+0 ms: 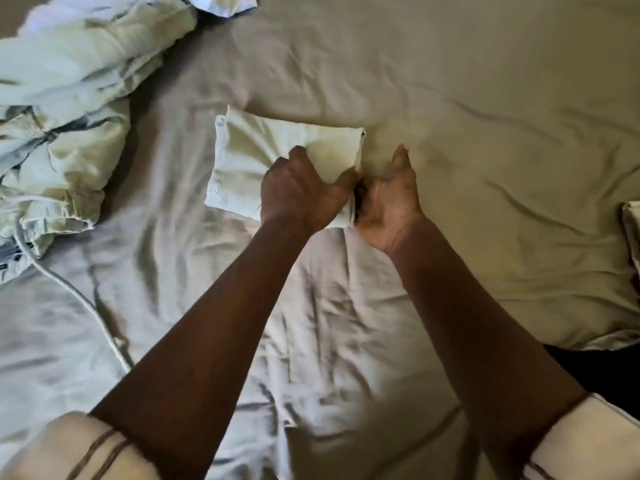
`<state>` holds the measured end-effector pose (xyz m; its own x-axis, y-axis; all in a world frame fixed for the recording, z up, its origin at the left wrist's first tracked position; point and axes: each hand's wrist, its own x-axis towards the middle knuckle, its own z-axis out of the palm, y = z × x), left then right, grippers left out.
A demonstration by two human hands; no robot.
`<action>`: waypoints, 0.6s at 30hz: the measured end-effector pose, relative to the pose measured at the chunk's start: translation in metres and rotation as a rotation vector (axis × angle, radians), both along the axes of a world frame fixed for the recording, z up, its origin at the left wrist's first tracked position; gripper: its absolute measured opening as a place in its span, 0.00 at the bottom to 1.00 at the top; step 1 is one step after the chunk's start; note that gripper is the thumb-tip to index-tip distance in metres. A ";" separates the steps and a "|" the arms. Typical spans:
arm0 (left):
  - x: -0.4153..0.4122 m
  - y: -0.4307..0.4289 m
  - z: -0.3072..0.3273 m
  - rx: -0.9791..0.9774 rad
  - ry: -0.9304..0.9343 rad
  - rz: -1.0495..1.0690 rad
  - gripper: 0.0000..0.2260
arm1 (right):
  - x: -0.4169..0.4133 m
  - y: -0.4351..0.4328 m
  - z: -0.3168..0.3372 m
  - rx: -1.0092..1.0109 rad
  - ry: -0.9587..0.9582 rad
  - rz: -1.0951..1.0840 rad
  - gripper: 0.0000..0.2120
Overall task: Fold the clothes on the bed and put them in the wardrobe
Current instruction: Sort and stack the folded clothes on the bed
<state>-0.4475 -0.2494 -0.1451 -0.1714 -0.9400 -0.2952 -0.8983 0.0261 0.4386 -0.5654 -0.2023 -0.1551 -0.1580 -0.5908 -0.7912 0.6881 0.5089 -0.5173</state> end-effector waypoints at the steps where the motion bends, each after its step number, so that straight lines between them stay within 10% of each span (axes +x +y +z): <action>1: -0.005 -0.002 0.005 0.015 -0.011 0.018 0.37 | 0.004 0.002 0.003 -0.038 -0.034 -0.012 0.45; 8: 0.010 0.001 0.044 -0.006 0.096 0.117 0.18 | 0.026 0.045 0.036 -0.230 0.005 -0.021 0.41; 12: 0.023 0.049 0.099 0.054 0.526 0.208 0.06 | 0.027 0.101 0.099 -0.400 0.313 -0.017 0.35; 18: 0.056 0.120 0.105 0.868 1.195 0.585 0.07 | 0.024 0.183 0.157 -0.647 0.568 -0.092 0.31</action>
